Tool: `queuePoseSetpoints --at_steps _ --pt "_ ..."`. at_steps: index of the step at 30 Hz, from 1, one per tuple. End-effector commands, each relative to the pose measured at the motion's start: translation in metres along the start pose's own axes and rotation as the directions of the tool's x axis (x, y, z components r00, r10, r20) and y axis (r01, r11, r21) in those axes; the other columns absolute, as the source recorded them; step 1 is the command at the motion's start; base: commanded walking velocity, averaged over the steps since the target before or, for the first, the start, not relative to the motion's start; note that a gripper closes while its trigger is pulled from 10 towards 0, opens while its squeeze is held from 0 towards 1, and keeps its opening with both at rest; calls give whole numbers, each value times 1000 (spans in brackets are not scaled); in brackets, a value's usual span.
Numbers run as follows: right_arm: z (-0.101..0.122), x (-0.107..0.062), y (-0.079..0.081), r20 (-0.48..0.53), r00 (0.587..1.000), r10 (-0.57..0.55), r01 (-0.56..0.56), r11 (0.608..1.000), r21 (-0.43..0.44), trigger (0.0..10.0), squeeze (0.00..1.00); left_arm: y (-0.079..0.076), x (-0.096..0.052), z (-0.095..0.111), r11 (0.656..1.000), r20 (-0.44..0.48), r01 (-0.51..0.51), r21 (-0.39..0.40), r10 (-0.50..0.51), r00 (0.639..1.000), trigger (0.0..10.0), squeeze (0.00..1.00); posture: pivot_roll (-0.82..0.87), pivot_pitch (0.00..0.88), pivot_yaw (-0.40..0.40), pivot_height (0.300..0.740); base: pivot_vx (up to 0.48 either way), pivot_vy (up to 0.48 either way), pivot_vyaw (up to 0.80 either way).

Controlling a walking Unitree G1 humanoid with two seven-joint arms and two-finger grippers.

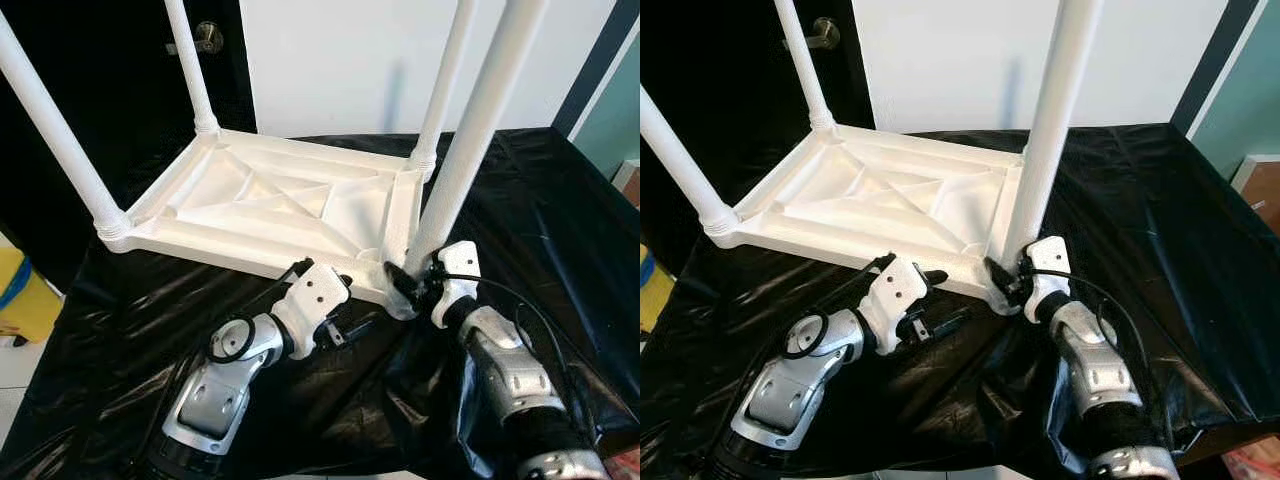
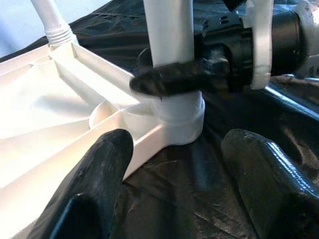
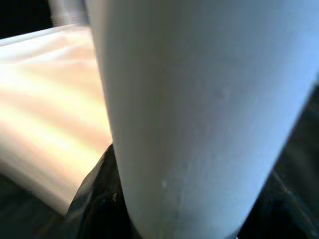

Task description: Building children table

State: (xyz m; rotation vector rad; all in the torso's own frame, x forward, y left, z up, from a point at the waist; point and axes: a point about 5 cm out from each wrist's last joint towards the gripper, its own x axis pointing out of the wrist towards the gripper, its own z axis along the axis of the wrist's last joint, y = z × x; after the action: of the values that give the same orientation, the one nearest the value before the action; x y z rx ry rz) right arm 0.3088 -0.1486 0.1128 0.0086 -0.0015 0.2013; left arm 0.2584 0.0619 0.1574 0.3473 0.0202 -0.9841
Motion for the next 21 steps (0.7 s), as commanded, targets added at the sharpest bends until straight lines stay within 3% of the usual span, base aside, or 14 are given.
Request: queuePoseSetpoints --at_steps 1,2,4,7,21 --pt "-21 -9 -12 -101 964 -245 246 969 2 10000 0 7 5 2 989 8 -147 14 147 989 10000 0 -28 19 -22 740 0 0 0" --pt "-22 -8 -6 -104 946 -308 313 949 36 10000 0 9 7 2 987 10 -161 15 161 987 10000 0 -29 19 -20 740 0 0 0" --pt "-22 -8 -6 -104 946 -308 313 949 36 10000 0 9 7 2 987 10 -161 15 161 987 10000 0 -29 19 -20 740 0 0 0" --pt "-20 -4 16 -96 953 -288 296 950 96 10000 0 13 12 3 979 1 -205 -2 205 979 10000 0 -41 27 -12 740 0 0 0" --pt "-4 -10 11 -20 942 -336 337 939 75 10000 0 15 15 0 975 -7 -223 7 223 975 10000 0 -47 33 -4 740 0 0 0"
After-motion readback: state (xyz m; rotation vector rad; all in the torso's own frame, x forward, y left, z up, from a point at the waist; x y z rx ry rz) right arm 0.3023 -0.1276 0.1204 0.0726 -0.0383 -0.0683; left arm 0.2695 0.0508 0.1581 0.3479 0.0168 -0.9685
